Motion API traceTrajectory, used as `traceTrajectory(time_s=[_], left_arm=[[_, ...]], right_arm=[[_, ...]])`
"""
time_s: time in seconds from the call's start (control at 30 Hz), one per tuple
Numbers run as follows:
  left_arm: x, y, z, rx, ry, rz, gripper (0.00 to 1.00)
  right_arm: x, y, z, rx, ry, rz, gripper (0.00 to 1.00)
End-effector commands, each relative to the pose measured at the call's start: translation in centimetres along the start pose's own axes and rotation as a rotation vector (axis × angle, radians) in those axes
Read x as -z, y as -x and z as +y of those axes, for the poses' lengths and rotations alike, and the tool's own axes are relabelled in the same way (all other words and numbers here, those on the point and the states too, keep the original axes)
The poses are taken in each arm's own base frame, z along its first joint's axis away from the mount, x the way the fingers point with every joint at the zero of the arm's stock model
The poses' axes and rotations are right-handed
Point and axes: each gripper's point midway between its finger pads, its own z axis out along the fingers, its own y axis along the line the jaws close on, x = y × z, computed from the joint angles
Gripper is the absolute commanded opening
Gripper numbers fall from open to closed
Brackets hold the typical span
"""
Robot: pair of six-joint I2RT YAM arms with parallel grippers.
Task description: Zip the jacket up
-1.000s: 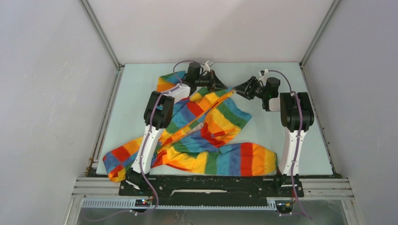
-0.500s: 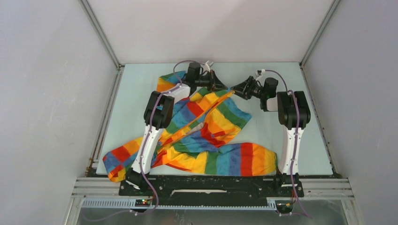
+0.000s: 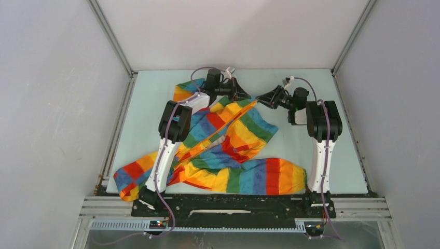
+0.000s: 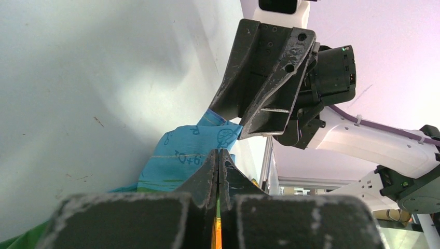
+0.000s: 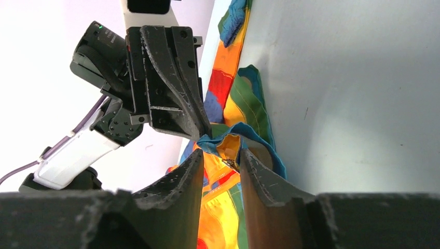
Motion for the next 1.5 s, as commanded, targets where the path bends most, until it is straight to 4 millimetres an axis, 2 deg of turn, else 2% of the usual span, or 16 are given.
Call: traceTrajectory(time_s=[0.0,0.2,0.37,0.47,0.53,0.73,0.87,1.0,1.07,1.13,1.3,1.37,1.4,1.43,1.47], left_arm=[[0.9,1.3,-3.1,-0.055,-0.042,-0.014,0.00],[1.1,1.4,-2.8,-0.052,-0.035,-0.020,0.00],[1.0,1.3,-2.7,-0.052,-0.030,-0.019,0.01],[1.0,1.3,-2.6,-0.058,-0.026,-0.020,0.05],[0.9,1.3,-2.6,-0.059,-0.029,-0.020,0.12],[0.6,1.0,-3.9,-0.099,-0.079,-0.023,0.51],[0.1,0.8,-4.1,-0.120,-0.093,-0.021,0.62],[-0.2,0.6,-4.2,-0.131,-0.100,-0.017,0.66],[-0.4,0.6,-3.8,-0.126,-0.076,-0.016,0.65],[-0.4,0.6,-3.3,-0.131,-0.052,-0.016,0.59],[-0.5,0.6,-3.2,-0.118,-0.054,-0.012,0.34],[-0.6,0.6,-3.2,-0.113,-0.058,-0.006,0.21],[-0.6,0.6,-3.3,-0.112,-0.064,-0.003,0.13],[-0.6,0.5,-3.4,-0.108,-0.067,-0.002,0.04],[-0.6,0.5,-3.3,-0.098,-0.065,0.000,0.01]], right_arm=[[0.3,0.3,1.4,0.043,0.059,-0.004,0.32],[0.4,0.1,1.2,0.033,0.052,-0.004,0.25],[0.3,0.1,1.6,0.036,0.060,-0.006,0.09],[0.2,0.0,1.8,0.034,0.063,-0.005,0.00],[0.2,0.1,1.8,0.029,0.063,-0.008,0.00],[0.2,0.0,2.0,0.005,0.075,-0.006,0.00],[0.2,0.0,2.2,-0.001,0.087,-0.005,0.00],[0.2,0.0,2.2,-0.006,0.086,-0.006,0.00],[0.2,-0.1,2.2,-0.008,0.088,-0.005,0.00],[0.2,-0.1,2.2,-0.009,0.089,-0.006,0.00],[0.2,-0.1,2.2,-0.015,0.088,-0.004,0.00],[0.2,-0.1,2.2,-0.014,0.084,-0.003,0.00],[0.3,-0.1,2.1,-0.012,0.075,-0.006,0.03],[0.4,-0.2,2.0,-0.006,0.062,-0.006,0.10],[0.6,-0.3,1.8,-0.012,0.037,-0.008,0.19]])
